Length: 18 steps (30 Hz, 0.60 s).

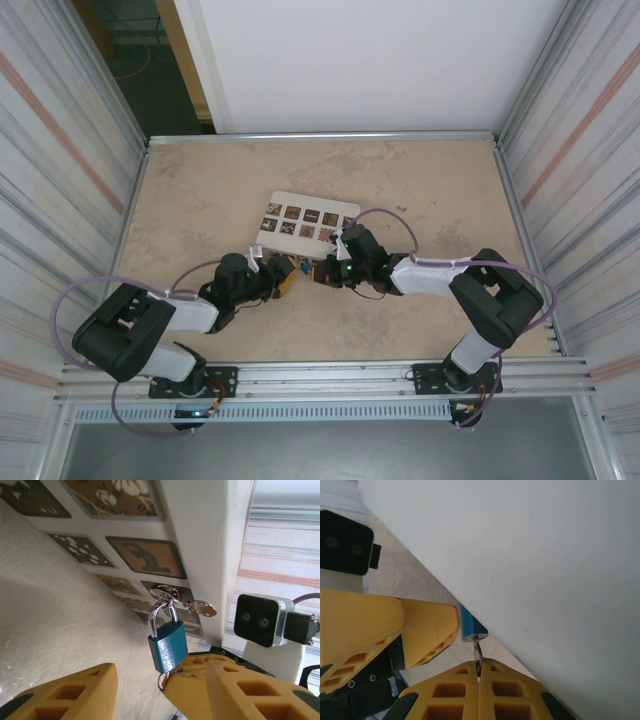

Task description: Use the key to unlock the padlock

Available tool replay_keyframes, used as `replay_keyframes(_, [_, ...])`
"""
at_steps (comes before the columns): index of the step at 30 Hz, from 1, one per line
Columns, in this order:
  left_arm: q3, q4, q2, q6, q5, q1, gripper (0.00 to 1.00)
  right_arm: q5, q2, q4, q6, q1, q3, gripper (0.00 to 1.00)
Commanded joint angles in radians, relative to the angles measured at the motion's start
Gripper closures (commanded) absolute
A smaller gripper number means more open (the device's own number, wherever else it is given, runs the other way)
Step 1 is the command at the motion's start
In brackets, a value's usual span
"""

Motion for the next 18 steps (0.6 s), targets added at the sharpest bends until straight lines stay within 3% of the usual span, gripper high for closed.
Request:
replay_keyframes(1, [0.022,0.065,0.031,-0.040,-0.010,-0.007,0.50,-0.021,0.013,0.046,0.019,0.010,0.037,1.00])
replay_keyframes(18, [0.069,0.253,0.244,-0.107,0.004,-0.034,0.59,-0.038,0.027,0.059,0.042,0.010,0.045,1.00])
